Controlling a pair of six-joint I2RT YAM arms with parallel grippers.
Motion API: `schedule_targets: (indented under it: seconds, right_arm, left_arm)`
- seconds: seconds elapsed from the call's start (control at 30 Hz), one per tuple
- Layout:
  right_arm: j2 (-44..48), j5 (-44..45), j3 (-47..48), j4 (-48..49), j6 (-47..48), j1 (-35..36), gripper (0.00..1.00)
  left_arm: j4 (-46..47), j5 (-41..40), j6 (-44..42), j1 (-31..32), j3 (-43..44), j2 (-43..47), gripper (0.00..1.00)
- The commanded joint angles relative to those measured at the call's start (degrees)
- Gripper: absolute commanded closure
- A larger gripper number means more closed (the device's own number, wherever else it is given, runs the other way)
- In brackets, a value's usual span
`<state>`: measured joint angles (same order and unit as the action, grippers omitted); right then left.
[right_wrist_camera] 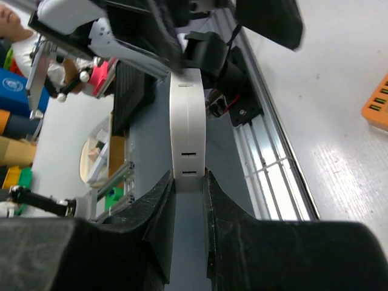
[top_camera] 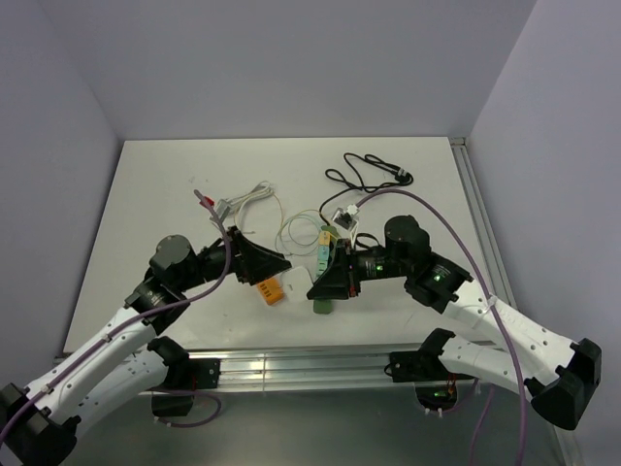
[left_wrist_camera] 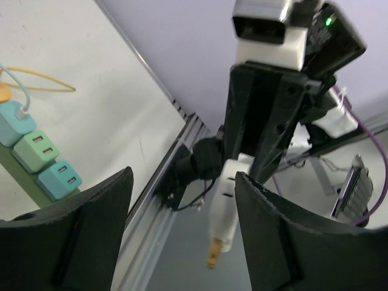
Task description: Insert the plug
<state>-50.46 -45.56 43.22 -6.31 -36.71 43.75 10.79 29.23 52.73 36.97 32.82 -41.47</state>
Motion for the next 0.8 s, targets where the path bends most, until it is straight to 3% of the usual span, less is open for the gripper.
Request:
schedule_targets:
  seconds: [0.0, 0.27, 0.47, 0.63, 0.77]
  right_arm:
    - [-0.4, -5.8, 3.6, -0.2, 2.1, 0.2, 1.00]
    - [-2.8, -8.8, 4.2, -4.2, 4.8, 0.2, 1.00]
    - [-2.4, -9.7, 3.7, -3.5, 4.6, 0.3, 1.00]
    - [-3.1, -10.2, 4.4, -3.4, 4.6, 0.5, 1.00]
    - [-2.7, -10.5, 5.2, -3.2, 4.8, 0.6, 1.00]
  left_arm:
    - [-0.1, 8.1, -5.0, 0.2, 1.9, -1.7, 0.28]
    - [3.5, 17.3, -4.8, 0.1, 1.6, -4.1, 0.30]
    - [4.7, 18.3, -3.3, 0.2, 1.5, -3.3, 0.25]
    - [6.5, 21.0, -1.0, 0.1, 2.2, -4.2, 0.15]
    - [4.7, 22.0, -1.6, 0.1, 3.2, -4.8, 0.22]
